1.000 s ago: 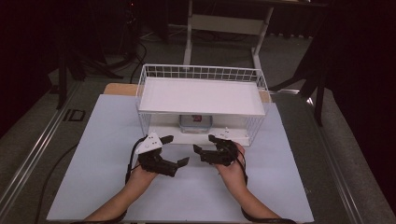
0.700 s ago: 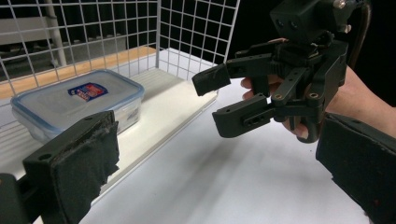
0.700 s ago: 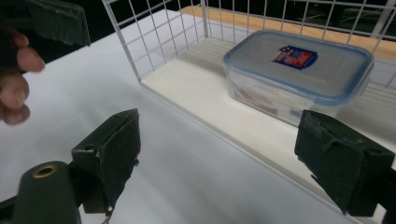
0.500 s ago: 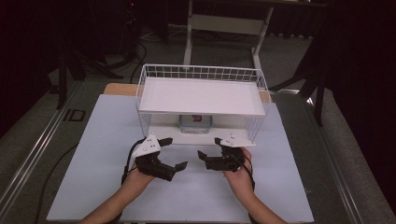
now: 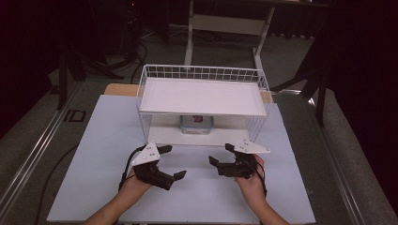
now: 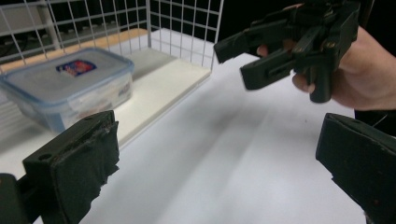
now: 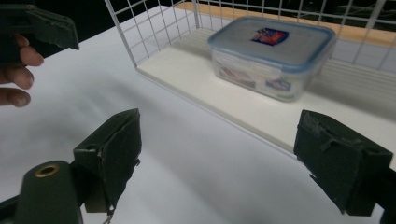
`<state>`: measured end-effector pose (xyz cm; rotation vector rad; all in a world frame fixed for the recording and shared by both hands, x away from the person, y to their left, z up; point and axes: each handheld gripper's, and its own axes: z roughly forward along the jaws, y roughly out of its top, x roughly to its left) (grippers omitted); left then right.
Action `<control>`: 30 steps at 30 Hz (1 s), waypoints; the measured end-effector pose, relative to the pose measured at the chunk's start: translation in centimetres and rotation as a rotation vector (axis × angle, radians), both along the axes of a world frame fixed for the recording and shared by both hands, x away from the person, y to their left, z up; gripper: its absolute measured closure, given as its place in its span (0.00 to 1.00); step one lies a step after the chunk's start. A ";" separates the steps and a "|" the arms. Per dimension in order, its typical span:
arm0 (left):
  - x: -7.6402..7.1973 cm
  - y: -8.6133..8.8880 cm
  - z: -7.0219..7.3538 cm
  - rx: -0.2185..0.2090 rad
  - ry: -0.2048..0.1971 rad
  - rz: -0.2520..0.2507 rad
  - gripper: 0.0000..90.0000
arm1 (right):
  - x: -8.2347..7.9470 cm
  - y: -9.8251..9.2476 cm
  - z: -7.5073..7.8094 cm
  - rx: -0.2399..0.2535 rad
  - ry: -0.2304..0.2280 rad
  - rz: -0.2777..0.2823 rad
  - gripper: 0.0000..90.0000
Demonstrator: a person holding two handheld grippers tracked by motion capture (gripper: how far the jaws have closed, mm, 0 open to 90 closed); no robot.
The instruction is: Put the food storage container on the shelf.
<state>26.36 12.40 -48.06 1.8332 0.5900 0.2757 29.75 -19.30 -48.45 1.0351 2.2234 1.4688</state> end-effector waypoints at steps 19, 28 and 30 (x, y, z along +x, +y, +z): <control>-1.3 3.7 -0.9 0.037 0.011 0.052 0.01 | -1.9 -4.4 0.3 -0.012 -0.033 -0.027 0.17; -1.7 5.0 -1.9 0.015 0.061 0.085 0.00 | -3.1 -6.0 0.0 -0.016 -0.024 -0.018 0.17; -1.9 5.0 -2.1 0.019 0.067 0.078 0.01 | -3.3 -6.3 0.0 -0.015 -0.025 -0.026 0.17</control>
